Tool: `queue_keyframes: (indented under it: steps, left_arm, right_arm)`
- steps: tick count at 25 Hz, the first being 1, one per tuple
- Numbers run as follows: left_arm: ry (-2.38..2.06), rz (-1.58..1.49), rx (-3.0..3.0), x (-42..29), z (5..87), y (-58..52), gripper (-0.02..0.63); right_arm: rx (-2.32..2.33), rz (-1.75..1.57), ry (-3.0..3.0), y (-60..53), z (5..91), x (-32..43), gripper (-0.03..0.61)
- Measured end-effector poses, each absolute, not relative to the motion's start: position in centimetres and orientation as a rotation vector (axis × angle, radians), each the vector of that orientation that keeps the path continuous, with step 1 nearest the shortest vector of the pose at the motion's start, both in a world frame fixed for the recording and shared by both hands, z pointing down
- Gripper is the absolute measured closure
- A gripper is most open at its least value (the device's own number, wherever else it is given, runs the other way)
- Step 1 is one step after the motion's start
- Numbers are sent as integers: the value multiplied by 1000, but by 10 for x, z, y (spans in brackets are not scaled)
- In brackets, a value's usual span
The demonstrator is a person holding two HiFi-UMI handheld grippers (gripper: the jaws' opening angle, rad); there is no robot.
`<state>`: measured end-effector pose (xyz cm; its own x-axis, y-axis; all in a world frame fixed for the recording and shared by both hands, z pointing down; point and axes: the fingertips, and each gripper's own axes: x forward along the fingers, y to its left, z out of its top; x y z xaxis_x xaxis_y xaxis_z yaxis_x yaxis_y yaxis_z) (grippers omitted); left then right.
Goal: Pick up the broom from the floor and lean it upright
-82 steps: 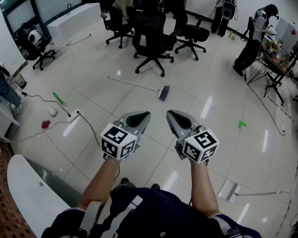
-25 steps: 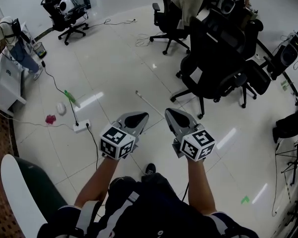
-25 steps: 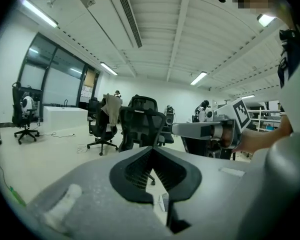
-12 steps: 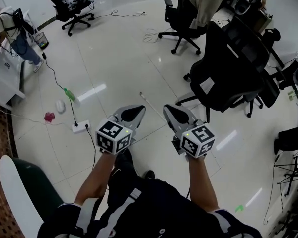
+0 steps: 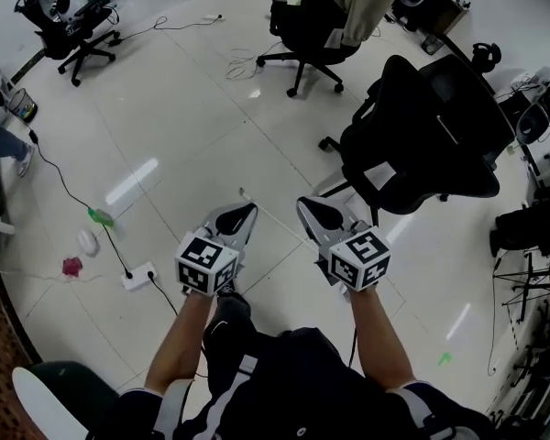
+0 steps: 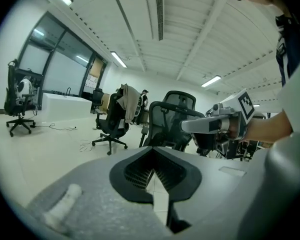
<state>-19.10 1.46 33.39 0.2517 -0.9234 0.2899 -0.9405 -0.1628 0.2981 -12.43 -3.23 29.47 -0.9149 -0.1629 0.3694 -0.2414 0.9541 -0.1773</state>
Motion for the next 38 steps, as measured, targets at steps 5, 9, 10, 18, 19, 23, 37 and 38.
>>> queue_keyframes:
  steps: [5,9,10,18,19,23,37,38]
  left_arm:
    - [-1643,104,2107,-241,386,-18,613]
    - [-1651,117,2083,-263,426,-38,614]
    - [-1661,124,2072,-267,438,-44,612]
    - [-1764,169,1923,-284,541,-94,614]
    - [-1765,190,1912,-286,558,-97,614]
    - [-1743,247,1892,-301,639,-109,613]
    - [-1616,429,1928,-347,942,-146,612]
    - [-1614,440,1924,-347,957,-144,612]
  right_arm:
    - [324,306,-2685,-73,343,-171,572]
    - [266,325,-2649,-98,397,-197,554]
    - [248,322,-2646,-105,411,-201,550]
    - [152,303,-2590,-165,545,-210,534]
    - [137,301,-2580,-166,564,-212,534]
    - [69,294,-2525,-169,653,-233,517]
    - [-40,339,-2308,-174,1009,-262,493]
    - [-50,337,-2297,-173,1028,-262,488]
